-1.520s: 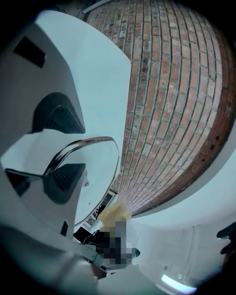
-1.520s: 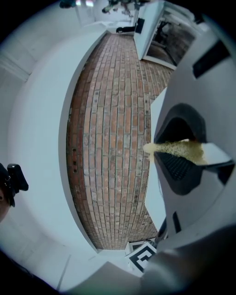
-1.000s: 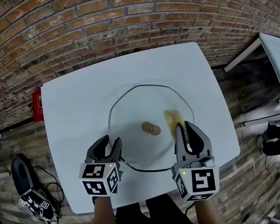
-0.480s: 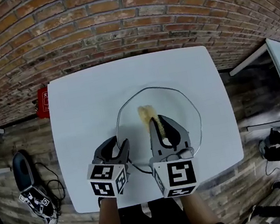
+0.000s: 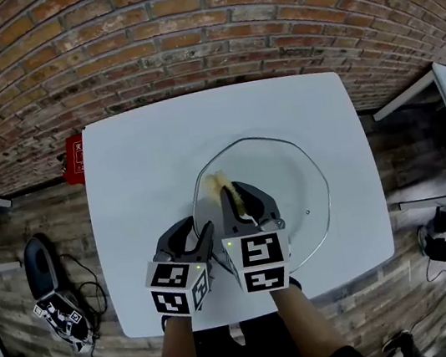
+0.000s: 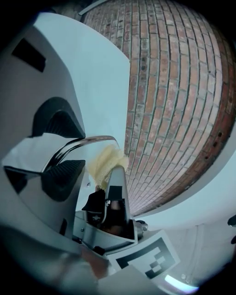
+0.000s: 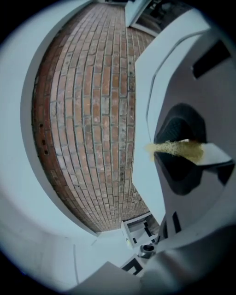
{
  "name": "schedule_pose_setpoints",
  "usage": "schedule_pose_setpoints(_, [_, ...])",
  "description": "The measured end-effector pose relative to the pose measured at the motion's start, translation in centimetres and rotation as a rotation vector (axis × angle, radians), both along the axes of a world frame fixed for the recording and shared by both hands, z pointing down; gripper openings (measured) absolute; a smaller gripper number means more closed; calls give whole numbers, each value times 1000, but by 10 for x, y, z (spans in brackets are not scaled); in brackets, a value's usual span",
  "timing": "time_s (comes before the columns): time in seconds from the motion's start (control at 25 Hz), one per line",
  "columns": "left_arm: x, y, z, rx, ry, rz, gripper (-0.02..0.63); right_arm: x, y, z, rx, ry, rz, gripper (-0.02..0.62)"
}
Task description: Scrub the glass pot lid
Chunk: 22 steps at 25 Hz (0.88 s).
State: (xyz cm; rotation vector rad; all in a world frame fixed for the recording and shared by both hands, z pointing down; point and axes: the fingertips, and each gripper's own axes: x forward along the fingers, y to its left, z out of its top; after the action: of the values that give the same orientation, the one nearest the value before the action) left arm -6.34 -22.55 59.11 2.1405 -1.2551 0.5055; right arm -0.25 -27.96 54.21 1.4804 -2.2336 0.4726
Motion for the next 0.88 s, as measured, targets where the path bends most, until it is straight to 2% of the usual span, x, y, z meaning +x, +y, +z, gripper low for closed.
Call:
schedule_pose_setpoints(0.32, [-2, 0, 1, -1, -13, -2, 152, 86, -9, 13, -36, 126, 148, 57])
schedule_pose_setpoints(0.52, [1, 1, 1, 1, -15, -2, 152, 160, -9, 11, -40, 181, 314, 58])
schedule_pose_setpoints(0.6, [2, 1, 1, 2, -12, -2, 152, 177, -7, 6, -35, 185, 360, 57])
schedule_pose_setpoints(0.72, [2, 1, 1, 2, -11, -2, 152, 158, -5, -16, -1, 134, 333, 57])
schedule_pose_setpoints(0.88, [0, 3, 0, -2, -8, -6, 152, 59, 14, -31, -3, 16, 93, 57])
